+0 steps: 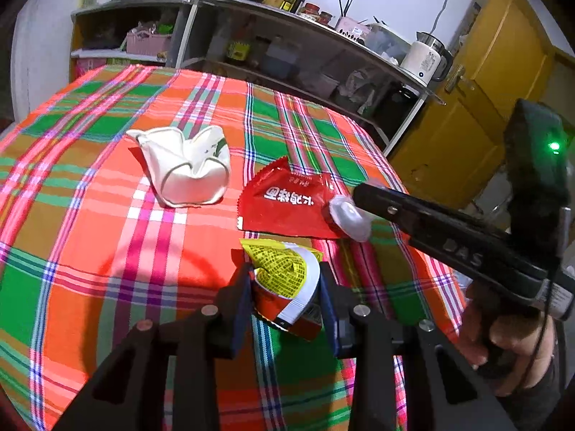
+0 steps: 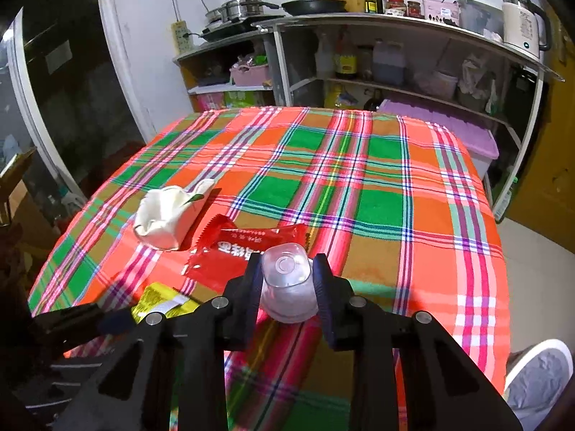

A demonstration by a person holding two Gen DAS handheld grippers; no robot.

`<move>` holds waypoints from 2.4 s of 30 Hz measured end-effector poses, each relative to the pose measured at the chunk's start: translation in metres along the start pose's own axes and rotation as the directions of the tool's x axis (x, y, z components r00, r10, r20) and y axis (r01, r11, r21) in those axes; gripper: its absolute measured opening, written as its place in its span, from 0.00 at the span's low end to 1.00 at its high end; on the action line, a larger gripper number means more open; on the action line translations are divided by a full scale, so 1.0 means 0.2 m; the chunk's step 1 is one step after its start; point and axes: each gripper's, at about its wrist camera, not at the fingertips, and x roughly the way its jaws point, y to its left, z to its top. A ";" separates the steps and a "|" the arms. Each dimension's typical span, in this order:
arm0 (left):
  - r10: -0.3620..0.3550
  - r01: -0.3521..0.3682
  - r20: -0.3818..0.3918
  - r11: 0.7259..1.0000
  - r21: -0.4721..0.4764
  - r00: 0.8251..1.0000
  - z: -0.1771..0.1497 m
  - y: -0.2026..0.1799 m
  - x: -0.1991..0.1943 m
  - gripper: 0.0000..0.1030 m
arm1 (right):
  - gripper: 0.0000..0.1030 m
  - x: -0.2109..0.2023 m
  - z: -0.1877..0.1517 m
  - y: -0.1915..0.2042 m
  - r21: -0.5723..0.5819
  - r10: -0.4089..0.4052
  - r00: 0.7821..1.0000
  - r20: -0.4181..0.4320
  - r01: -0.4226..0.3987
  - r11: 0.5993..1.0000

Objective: Collect trash
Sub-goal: 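Grasp the yellow packet with the left tool while the right tool grasps the small clear cup, then lift both held items and turn toward the white bin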

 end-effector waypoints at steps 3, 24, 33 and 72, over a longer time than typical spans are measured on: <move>0.014 -0.014 0.003 1.000 0.009 1.000 -0.01 -0.02 -0.02 0.35 | 0.28 -0.08 -0.03 -0.01 0.013 0.006 1.000 0.018 -0.006 1.000; 0.035 -0.042 0.057 0.993 0.112 0.998 -0.14 -0.30 -0.26 0.35 | 0.28 -0.61 -0.32 -0.11 0.094 -0.028 0.995 0.096 0.019 0.995; 0.013 -0.023 0.063 0.987 0.160 0.998 -0.20 -0.44 -0.33 0.35 | 0.28 -0.79 -0.42 -0.12 0.106 -0.040 0.991 0.129 0.027 0.994; -0.143 0.155 -0.060 0.919 0.362 0.988 -0.35 -1.20 -0.07 0.35 | 0.28 -1.18 -0.82 -0.76 0.383 -0.240 0.960 0.146 0.169 0.908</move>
